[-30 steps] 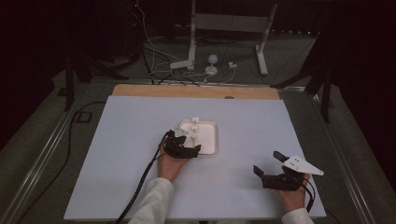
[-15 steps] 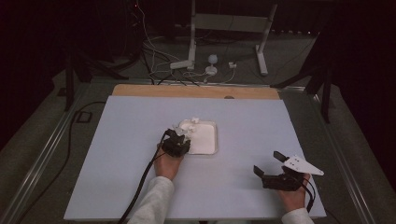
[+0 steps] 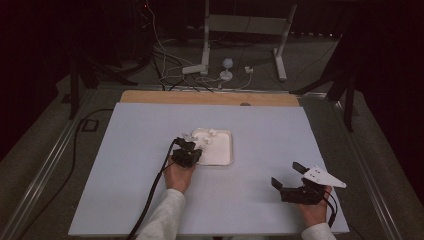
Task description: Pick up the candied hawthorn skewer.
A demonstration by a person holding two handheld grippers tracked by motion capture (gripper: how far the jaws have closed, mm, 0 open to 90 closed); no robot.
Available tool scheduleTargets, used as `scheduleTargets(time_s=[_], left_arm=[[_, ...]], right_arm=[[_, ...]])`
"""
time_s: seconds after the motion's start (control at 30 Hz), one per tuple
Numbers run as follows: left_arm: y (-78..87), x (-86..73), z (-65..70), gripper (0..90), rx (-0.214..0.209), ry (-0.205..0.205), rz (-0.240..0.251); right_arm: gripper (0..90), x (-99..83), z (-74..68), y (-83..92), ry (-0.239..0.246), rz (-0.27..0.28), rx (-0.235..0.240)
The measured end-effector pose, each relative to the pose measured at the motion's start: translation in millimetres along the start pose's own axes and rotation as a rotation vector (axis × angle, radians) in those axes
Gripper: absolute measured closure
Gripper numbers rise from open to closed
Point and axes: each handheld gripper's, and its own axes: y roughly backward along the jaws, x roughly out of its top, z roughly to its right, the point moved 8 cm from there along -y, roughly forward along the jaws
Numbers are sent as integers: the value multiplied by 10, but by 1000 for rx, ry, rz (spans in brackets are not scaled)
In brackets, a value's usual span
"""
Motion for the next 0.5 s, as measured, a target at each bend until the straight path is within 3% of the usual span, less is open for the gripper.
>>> scheduleTargets(time_s=[0.2,0.5], left_arm=[[3,-70,14,891,-26,-5,-60],[69,-51,-29,900,-50,17,-42]], right_arm=[[0,-2,-4,-4,2,-2,1],[0,0,10,4,-5,1,-2]])
